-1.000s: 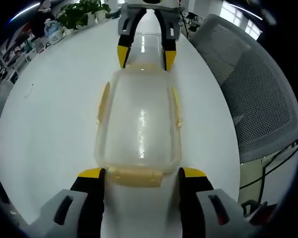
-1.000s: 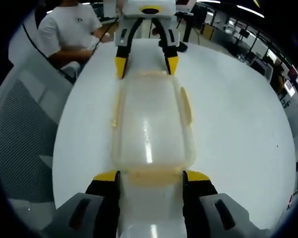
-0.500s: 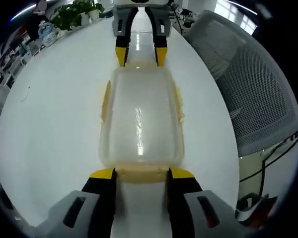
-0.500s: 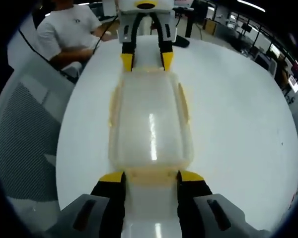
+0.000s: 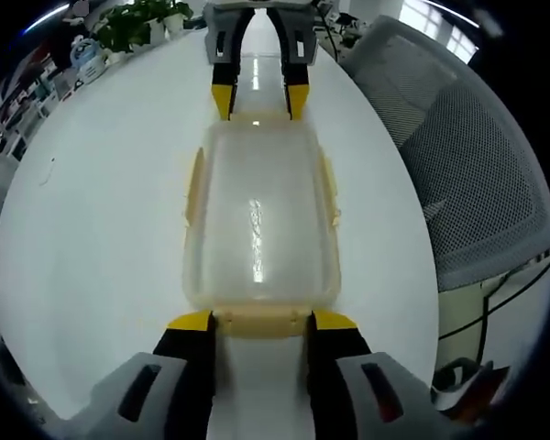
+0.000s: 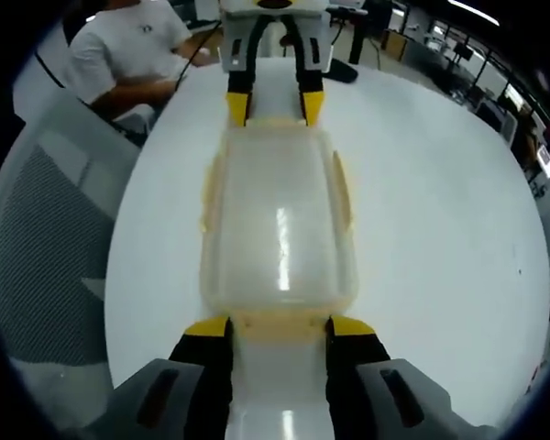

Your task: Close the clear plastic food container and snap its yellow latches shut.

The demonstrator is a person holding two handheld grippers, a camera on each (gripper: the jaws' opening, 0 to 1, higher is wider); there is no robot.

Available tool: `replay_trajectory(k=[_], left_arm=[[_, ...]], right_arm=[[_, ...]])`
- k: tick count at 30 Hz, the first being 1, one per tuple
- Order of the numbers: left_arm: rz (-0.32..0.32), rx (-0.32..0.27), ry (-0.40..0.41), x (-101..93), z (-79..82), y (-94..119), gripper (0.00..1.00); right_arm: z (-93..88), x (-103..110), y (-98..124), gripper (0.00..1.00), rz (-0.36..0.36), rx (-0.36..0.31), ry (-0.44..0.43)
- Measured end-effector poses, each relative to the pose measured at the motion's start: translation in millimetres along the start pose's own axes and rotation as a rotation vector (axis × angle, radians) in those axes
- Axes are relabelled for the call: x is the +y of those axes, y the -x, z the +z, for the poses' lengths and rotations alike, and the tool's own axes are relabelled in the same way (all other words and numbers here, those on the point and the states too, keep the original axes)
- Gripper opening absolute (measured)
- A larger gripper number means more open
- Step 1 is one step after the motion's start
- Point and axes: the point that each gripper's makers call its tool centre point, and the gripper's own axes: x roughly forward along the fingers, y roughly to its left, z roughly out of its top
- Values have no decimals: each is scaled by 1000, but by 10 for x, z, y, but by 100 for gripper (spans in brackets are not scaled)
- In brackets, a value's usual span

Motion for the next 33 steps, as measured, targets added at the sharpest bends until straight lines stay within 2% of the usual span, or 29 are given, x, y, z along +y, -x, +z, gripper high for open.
replay_trajectory(k=[13, 23, 33], left_arm=[[-4, 26, 8, -82, -20, 15, 37], [16, 14, 9, -66, 57, 158, 37], [32, 9, 1, -6, 213, 321, 37]], right_arm=[[46, 56, 42, 38, 4, -11, 10], [89, 24, 214, 38, 1, -36, 26], [102, -28, 413, 38, -2, -46, 34]])
